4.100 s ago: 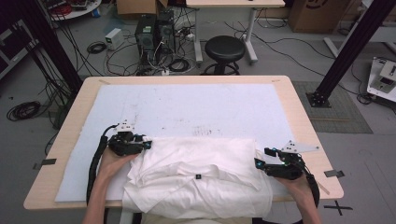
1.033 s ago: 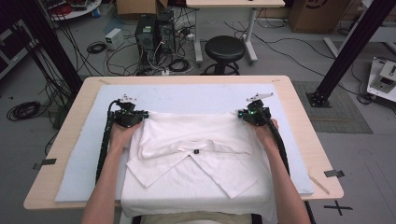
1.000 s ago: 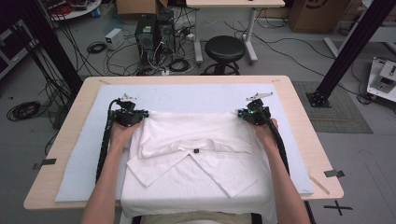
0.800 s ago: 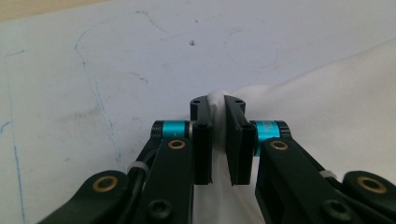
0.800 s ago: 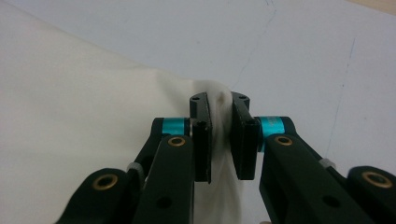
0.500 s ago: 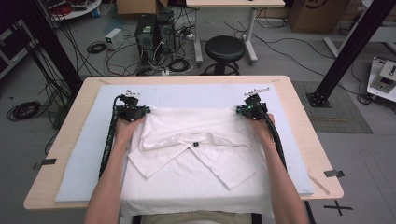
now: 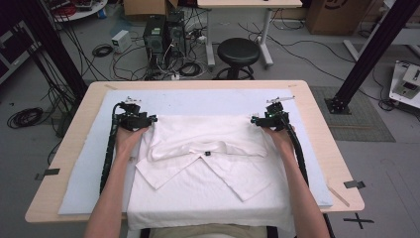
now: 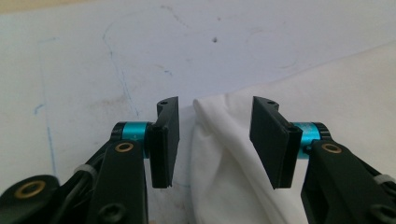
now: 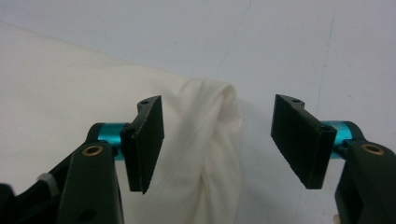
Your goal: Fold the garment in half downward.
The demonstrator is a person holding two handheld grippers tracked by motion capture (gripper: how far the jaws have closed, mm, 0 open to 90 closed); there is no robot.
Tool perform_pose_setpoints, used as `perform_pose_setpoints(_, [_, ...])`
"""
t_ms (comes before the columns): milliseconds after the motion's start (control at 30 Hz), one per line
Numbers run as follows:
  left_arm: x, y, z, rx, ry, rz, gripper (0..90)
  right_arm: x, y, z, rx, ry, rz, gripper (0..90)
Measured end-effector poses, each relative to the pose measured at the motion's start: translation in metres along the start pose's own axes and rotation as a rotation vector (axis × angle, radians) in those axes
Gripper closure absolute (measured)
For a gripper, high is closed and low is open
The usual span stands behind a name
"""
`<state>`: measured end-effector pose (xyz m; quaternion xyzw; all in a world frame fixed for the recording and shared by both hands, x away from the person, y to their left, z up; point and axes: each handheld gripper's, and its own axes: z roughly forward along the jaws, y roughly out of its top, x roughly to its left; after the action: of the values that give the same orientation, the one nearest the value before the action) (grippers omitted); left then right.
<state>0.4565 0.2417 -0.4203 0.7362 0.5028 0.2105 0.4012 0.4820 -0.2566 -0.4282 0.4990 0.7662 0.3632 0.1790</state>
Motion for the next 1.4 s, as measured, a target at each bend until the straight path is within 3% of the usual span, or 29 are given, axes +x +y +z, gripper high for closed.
perform_pose_setpoints(133, [-0.013, -0.005, -0.031, -0.042, -0.054, 0.051, 52.0, 0.010, -0.010, -0.025, -0.042, 0.051, -0.037, 34.5])
perform_pose_setpoints(233, [-0.022, -0.016, -0.053, -0.061, -0.128, 0.057, 51.8, 0.018, -0.021, -0.040, -0.055, 0.082, -0.075, 34.4])
perform_pose_setpoints(333, [-0.026, -0.025, -0.064, -0.064, -0.165, 0.065, 51.8, 0.021, -0.025, -0.045, -0.064, 0.099, -0.085, 34.6])
perform_pose_setpoints(367, [-0.031, -0.033, -0.071, -0.056, -0.203, 0.067, 51.8, 0.027, -0.035, -0.056, -0.086, 0.115, -0.097, 34.9])
perform_pose_setpoints(500, [-0.042, -0.049, -0.083, -0.039, -0.228, 0.110, 51.5, 0.038, -0.053, -0.072, -0.100, 0.146, -0.130, 35.2])
perform_pose_setpoints(667, [-0.046, -0.071, -0.088, 0.016, -0.190, 0.143, 51.5, 0.043, -0.071, -0.082, -0.113, 0.155, -0.136, 35.3])
perform_pose_setpoints(833, [-0.046, -0.084, -0.093, -0.008, -0.232, 0.153, 51.5, 0.040, -0.083, -0.085, -0.124, 0.146, -0.112, 35.3])
perform_pose_setpoints(900, [-0.053, -0.092, -0.093, -0.009, -0.245, 0.190, 51.7, 0.039, -0.090, -0.087, -0.133, 0.148, -0.098, 35.4])
perform_pose_setpoints(1133, [-0.065, -0.099, -0.078, 0.057, -0.175, 0.259, 51.7, 0.039, -0.097, -0.089, -0.147, 0.154, -0.080, 35.4])
perform_pose_setpoints(1300, [-0.062, -0.096, -0.071, 0.060, -0.155, 0.231, 52.2, 0.038, -0.098, -0.089, -0.155, 0.153, -0.072, 35.5])
perform_pose_setpoints(1400, [-0.059, -0.092, -0.070, 0.061, -0.135, 0.226, 65.4, 0.038, -0.098, -0.090, -0.162, 0.152, -0.073, 35.5])
